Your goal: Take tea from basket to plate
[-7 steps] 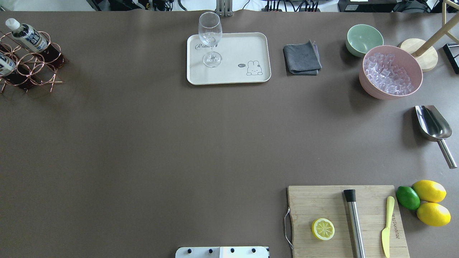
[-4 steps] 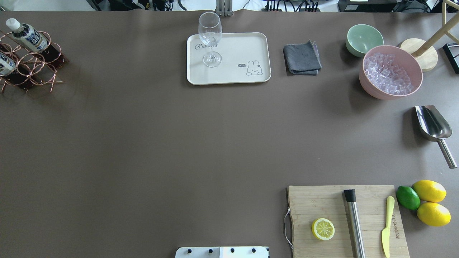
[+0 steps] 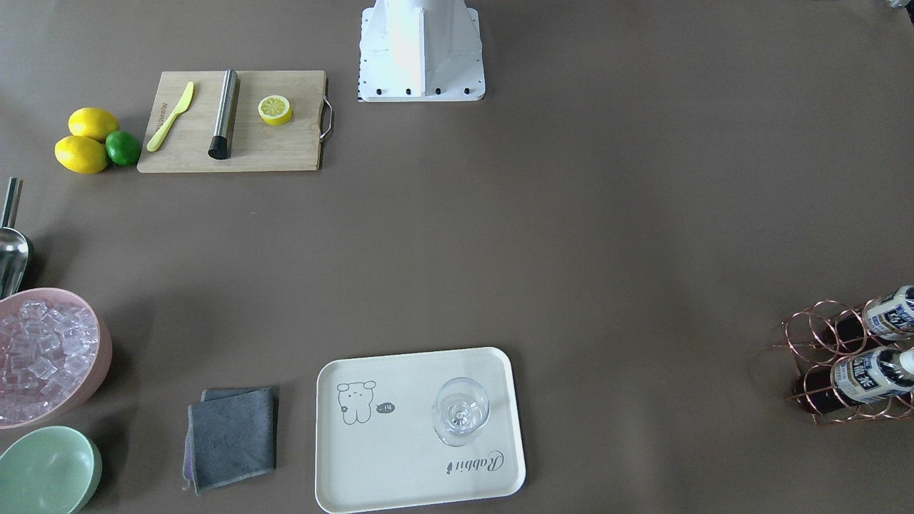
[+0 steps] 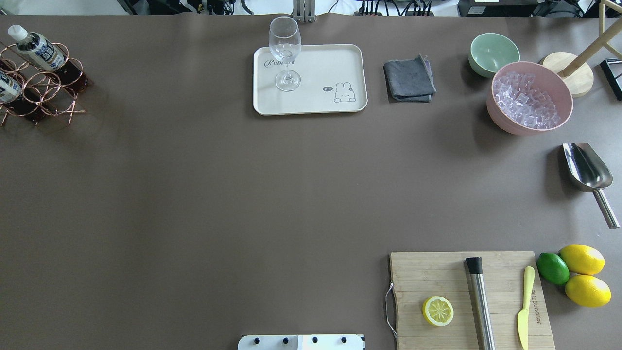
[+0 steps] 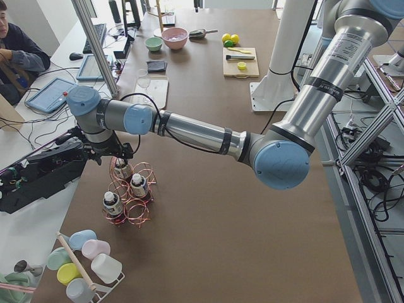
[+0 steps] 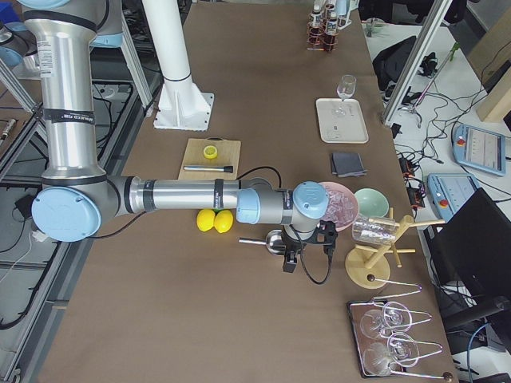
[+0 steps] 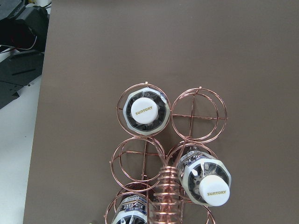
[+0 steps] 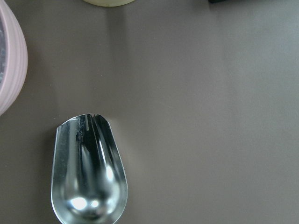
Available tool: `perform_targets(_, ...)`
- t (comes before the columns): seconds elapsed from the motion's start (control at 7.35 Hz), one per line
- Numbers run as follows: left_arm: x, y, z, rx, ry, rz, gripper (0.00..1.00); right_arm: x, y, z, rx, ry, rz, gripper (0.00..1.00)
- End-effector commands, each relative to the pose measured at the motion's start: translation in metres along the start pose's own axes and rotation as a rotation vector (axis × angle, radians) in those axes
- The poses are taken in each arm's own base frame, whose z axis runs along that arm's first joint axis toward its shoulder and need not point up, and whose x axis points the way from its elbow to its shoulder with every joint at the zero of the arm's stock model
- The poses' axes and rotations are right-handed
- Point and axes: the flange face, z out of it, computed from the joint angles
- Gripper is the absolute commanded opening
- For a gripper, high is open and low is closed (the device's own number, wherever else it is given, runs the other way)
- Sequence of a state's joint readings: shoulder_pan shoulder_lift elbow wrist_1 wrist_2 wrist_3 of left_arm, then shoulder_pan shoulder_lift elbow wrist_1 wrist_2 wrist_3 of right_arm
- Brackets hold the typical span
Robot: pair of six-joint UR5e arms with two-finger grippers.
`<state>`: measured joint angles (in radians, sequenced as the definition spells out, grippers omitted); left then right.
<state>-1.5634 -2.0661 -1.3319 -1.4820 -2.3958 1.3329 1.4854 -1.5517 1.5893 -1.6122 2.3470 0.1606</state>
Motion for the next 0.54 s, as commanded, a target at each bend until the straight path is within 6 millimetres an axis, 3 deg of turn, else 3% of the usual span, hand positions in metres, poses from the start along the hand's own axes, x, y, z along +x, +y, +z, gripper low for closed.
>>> perform_targets(0.0,0.001,0.001,0.004,0.000,0.005,-0.002,0.69,-0.004,0.000,0.004,-0.009,-0.002,-0.009,1.00)
perform_targets(0.27,0.002,0.000,0.003,-0.002,0.005,-0.004,0.02,-0.009,-0.002,-0.001,0.001,-0.003,-0.018,1.00)
perform_targets(0.41,0.002,0.002,0.000,-0.002,0.003,-0.010,0.00,-0.025,-0.002,-0.008,0.015,-0.004,-0.049,1.00)
